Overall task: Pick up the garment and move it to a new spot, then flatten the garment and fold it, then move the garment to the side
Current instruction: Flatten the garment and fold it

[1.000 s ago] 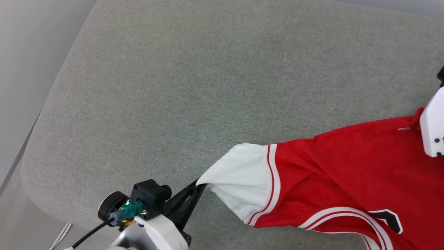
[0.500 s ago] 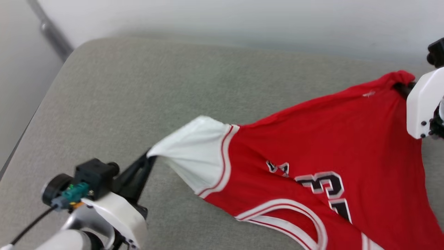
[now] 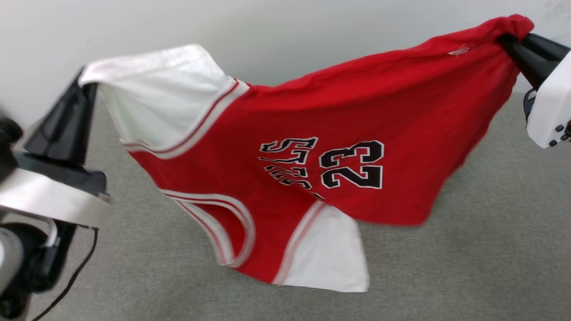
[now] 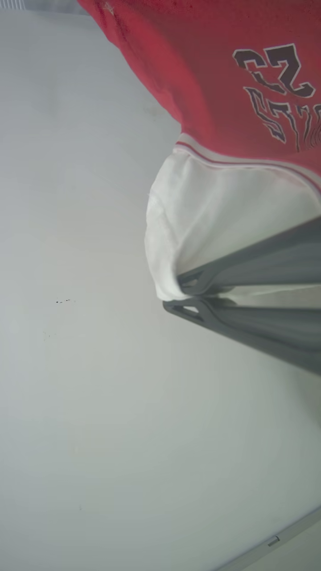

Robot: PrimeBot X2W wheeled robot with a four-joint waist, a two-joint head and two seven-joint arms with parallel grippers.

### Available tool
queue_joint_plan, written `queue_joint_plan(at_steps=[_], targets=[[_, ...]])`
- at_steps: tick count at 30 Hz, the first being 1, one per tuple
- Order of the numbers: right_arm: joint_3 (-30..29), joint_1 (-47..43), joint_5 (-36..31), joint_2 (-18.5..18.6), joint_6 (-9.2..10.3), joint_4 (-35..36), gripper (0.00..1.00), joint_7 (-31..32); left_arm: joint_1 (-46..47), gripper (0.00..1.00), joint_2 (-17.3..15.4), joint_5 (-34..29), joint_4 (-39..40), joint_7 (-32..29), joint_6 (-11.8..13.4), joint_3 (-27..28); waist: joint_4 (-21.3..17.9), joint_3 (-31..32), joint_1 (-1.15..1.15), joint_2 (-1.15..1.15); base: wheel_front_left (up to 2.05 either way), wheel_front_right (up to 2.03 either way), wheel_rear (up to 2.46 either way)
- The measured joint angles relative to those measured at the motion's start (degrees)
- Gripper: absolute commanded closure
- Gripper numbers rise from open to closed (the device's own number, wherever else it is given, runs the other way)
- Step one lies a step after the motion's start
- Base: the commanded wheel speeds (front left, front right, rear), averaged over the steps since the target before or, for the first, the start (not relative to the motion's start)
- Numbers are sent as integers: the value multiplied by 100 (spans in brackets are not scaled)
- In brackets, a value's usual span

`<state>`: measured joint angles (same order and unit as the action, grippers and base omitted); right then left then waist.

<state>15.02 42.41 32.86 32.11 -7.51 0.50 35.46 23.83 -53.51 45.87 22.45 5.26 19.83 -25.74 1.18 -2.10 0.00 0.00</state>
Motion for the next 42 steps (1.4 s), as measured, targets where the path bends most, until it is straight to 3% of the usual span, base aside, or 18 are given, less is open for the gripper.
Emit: queue_joint_plan(at_steps=[10,22,27,33,42], targets=[[-231,31,3,-134,0,733,100,-186,733,100,-250,-26,123,213,65,712,-393,92,0,0,0,0,0],[-495,135,-160,-281,0,1068,100,-345,1712,100,-402,-101,123,88,-78,943,-514,-335,0,0,0,0,0],[-656,434,-246,-344,0,1091,100,-393,2434,100,-461,-130,-90,-108,-343,940,-535,-759,0,0,0,0,0],[-714,1271,-411,-390,0,833,100,-487,3758,100,-519,-358,-710,-334,-911,805,-555,-1481,-1,0,0,0,0],[-653,3199,-889,-829,0,-818,100,-1028,6324,100,213,-1055,-2561,-561,-1786,180,-582,-2592,-1,0,0,0,0]])
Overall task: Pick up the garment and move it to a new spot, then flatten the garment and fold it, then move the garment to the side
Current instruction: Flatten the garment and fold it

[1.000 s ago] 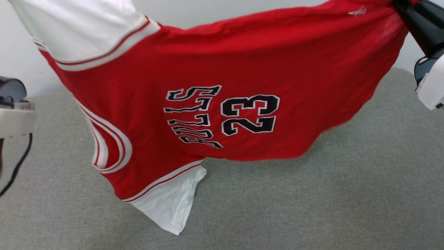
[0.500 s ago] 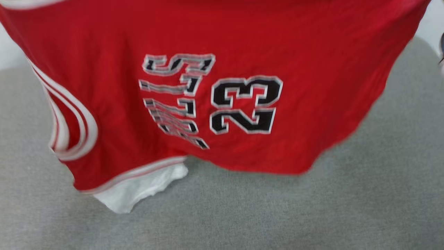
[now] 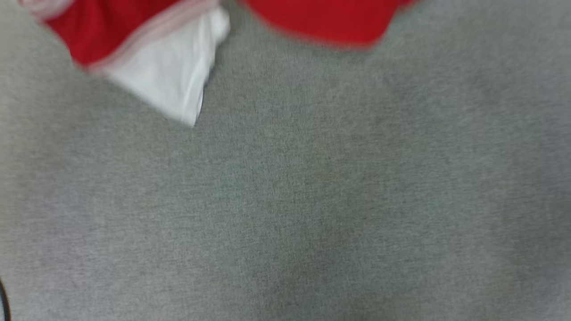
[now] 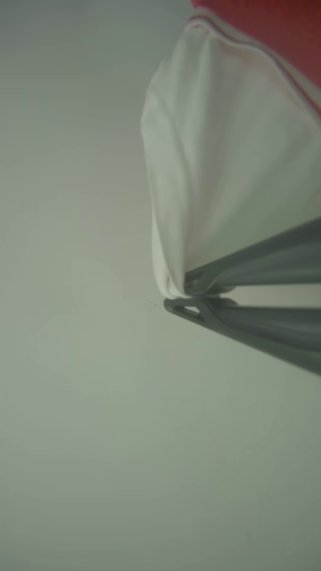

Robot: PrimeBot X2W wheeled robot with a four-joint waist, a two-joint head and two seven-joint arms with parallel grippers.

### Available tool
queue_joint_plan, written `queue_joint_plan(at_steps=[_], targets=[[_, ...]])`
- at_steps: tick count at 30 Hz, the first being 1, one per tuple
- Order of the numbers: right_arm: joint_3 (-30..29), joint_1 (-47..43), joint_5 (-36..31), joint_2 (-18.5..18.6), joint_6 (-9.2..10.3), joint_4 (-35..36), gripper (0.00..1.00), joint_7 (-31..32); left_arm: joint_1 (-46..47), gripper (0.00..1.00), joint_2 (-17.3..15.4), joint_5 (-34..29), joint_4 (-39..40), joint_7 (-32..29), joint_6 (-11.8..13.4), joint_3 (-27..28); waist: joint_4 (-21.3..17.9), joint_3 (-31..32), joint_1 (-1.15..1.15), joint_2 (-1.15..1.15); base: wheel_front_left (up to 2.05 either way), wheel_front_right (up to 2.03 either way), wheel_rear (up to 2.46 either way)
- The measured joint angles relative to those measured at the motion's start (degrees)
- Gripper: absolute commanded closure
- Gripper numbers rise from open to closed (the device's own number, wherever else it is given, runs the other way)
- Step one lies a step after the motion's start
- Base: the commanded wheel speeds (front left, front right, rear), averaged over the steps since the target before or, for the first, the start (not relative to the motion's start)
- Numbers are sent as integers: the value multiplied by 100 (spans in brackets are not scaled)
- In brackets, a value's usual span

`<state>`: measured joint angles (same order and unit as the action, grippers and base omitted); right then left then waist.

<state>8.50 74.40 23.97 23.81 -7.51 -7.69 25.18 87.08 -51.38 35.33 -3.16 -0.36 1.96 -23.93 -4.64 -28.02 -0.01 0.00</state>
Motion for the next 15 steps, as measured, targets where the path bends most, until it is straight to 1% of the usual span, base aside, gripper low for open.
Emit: queue_joint_plan(at_steps=[3,7,10,12,15], targets=[[94,649,-289,34,0,-493,100,-278,825,100,368,-270,-667,146,-133,-137,24,-322,0,0,0,0,0],[244,1308,-734,26,0,-1132,100,-843,1641,100,765,-465,-1595,552,-198,-158,105,-700,0,0,0,0,0],[332,1553,-1038,8,-1,-1580,100,-1260,1868,100,1015,-554,-2167,879,-260,-241,213,-884,0,0,0,0,0],[363,1601,-1212,-44,0,-1863,100,-1535,1892,100,1146,-560,-2498,1050,-357,-322,302,-956,0,0,0,0,0],[348,1512,-1262,-269,0,-2320,100,-1845,1755,100,1265,-542,-2825,1284,-455,-378,399,-1017,0,0,0,0,0]])
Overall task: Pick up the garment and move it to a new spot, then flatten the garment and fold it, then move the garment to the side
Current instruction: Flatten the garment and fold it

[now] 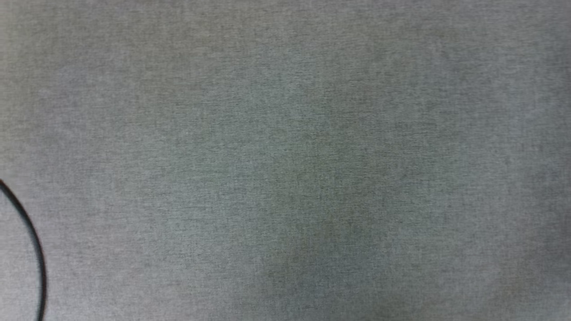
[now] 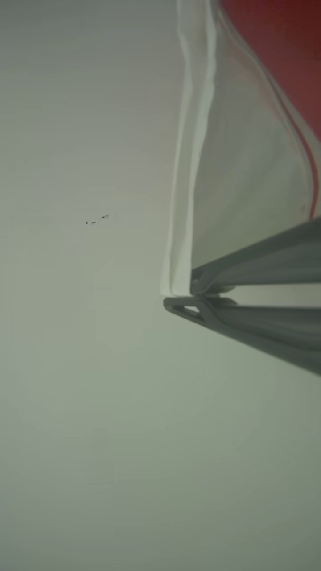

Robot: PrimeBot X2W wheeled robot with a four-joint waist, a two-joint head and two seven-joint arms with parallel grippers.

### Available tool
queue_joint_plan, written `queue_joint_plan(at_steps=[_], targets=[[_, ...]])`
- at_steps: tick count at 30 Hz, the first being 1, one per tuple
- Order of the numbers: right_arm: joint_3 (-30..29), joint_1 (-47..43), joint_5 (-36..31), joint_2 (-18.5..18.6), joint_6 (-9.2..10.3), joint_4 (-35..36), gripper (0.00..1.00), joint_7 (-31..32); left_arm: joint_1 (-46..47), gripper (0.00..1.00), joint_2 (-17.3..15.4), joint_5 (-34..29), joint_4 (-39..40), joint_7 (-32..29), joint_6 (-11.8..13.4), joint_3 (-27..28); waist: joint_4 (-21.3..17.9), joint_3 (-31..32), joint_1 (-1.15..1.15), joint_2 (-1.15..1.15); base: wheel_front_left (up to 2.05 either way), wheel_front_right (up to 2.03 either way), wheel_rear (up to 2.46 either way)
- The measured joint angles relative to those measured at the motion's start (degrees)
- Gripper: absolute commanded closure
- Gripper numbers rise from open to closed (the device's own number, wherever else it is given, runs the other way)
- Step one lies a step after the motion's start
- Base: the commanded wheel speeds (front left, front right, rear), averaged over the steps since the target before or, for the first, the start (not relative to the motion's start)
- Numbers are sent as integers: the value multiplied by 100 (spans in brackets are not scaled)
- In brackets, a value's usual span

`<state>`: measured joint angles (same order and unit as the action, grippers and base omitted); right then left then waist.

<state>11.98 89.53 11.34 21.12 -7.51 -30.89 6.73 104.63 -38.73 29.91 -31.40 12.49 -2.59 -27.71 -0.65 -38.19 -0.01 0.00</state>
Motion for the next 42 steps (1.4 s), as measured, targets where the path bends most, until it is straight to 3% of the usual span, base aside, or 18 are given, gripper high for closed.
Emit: queue_joint_plan(at_steps=[8,13,21,29,34,42], targets=[[178,-1056,-204,-229,0,-887,100,-778,-1914,100,356,71,-212,235,-131,-322,142,278,0,0,0,0,0],[466,-2257,-59,-269,0,-1178,100,-1150,-3840,100,678,204,185,242,15,-305,214,704,1,0,0,0,0],[1207,-4070,568,-59,0,-1300,100,-1434,-6728,100,719,222,844,243,235,-375,321,1594,1,0,0,0,0],[1586,-5317,1247,310,0,-998,100,-1333,-8593,100,360,420,1543,-7,522,-681,410,2439,3,0,0,0,0],[1488,-5882,1605,479,0,-724,100,-1317,-9487,100,46,594,2247,-378,765,-777,396,2825,3,0,0,0,0],[1330,-7108,2299,782,0,-68,100,-631,-10479,100,-331,748,3363,-821,1132,-965,356,3315,3,0,0,0,0]])
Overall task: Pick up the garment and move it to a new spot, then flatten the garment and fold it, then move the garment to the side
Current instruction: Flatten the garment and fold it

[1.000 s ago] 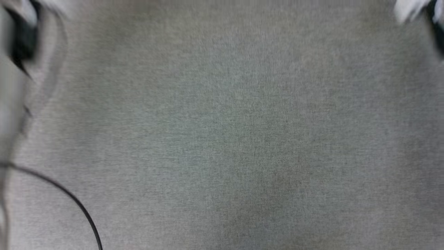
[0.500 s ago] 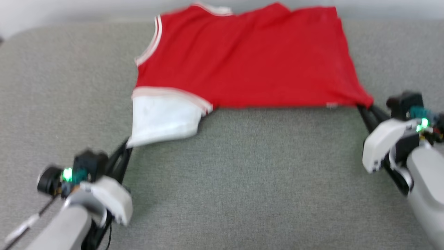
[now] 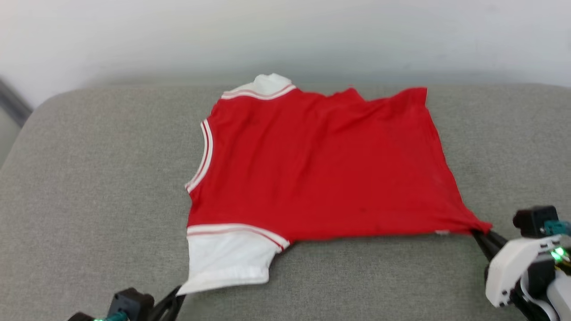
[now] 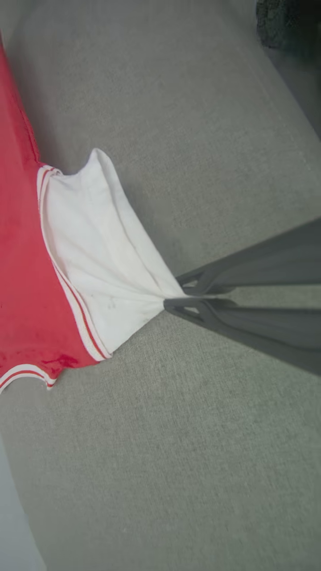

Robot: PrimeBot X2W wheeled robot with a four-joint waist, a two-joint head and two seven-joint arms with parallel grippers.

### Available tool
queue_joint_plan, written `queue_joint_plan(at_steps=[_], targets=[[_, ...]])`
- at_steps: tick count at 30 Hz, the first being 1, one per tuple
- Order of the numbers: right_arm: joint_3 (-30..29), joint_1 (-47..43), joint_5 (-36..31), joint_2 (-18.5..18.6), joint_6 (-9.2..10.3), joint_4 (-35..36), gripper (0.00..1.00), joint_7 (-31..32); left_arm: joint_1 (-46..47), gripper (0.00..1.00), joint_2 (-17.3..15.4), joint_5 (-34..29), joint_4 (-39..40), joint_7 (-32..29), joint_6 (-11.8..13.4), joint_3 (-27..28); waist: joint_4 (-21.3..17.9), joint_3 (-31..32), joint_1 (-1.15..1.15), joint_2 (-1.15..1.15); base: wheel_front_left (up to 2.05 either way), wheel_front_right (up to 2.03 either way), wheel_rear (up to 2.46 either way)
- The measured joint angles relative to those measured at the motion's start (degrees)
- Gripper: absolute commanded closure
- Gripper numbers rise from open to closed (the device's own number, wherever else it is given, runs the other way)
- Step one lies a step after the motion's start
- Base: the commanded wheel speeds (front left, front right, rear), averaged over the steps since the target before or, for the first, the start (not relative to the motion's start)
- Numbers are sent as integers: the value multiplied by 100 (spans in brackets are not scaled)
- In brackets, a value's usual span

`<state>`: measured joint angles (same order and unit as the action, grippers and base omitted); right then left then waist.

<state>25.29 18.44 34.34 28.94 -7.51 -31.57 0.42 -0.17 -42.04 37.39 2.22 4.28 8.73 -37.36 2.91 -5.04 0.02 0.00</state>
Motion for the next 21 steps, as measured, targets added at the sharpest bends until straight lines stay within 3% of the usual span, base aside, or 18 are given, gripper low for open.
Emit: queue_joint_plan(at_steps=[5,15,21], targets=[[-328,-729,320,182,0,442,100,546,-442,100,-105,78,483,-142,198,-87,-67,186,0,0,0,0,0],[-1117,-2098,483,303,0,1748,100,1525,-1193,100,-447,414,1176,-626,337,-322,-217,291,0,0,0,0,0],[-1622,-2342,321,165,0,2461,100,1729,-1194,100,-541,422,1411,-610,392,-208,-266,261,-1,0,0,0,0]])
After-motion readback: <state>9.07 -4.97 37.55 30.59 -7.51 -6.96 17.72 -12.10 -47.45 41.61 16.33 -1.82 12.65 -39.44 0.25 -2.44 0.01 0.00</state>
